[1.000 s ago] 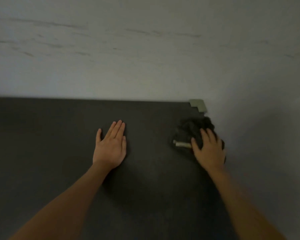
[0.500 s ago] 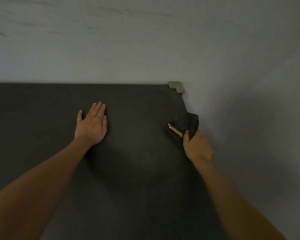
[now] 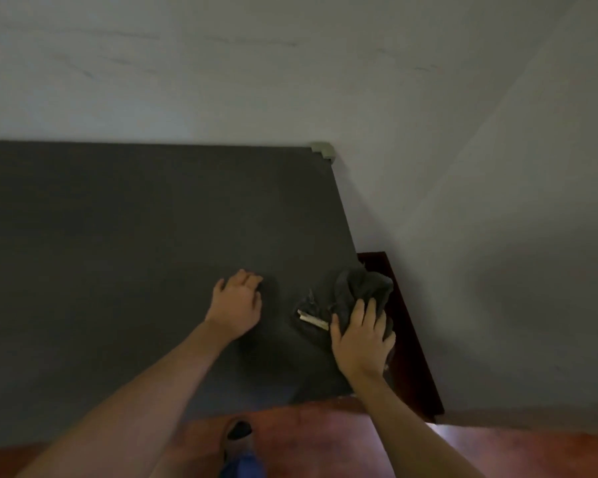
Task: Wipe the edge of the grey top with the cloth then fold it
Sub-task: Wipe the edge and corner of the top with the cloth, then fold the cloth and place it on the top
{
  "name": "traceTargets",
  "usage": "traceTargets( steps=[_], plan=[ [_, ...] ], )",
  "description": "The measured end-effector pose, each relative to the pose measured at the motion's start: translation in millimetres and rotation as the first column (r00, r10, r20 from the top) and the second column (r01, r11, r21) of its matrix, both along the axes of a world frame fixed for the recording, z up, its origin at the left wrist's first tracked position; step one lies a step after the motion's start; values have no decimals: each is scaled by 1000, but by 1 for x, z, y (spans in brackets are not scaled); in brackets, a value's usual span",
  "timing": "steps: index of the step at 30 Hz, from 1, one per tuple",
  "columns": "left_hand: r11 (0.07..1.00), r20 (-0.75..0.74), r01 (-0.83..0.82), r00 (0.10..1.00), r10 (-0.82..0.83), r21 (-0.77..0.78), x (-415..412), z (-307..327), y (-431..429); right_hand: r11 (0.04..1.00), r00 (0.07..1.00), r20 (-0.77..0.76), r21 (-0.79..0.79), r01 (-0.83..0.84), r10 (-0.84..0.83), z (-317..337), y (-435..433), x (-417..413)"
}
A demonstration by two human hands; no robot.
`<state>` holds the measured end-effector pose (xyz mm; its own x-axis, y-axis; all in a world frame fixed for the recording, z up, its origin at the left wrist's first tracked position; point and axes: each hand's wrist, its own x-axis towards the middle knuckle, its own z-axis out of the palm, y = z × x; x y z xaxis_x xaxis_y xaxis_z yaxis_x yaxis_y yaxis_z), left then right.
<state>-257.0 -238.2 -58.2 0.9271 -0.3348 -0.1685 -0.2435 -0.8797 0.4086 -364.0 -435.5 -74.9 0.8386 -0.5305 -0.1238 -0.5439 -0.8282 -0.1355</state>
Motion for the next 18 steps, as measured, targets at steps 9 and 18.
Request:
traceTargets(
  steps=[9, 18],
  plan=[
    [985, -66, 82, 993, -93, -155, -144, 28, -2, 916, 921, 5, 102, -388, 390, 28, 47, -111],
    [946, -87, 296, 947, -309, -132, -156, 57, 57, 599, 775, 334, 496, -629, 537, 83, 80, -127]
  ],
)
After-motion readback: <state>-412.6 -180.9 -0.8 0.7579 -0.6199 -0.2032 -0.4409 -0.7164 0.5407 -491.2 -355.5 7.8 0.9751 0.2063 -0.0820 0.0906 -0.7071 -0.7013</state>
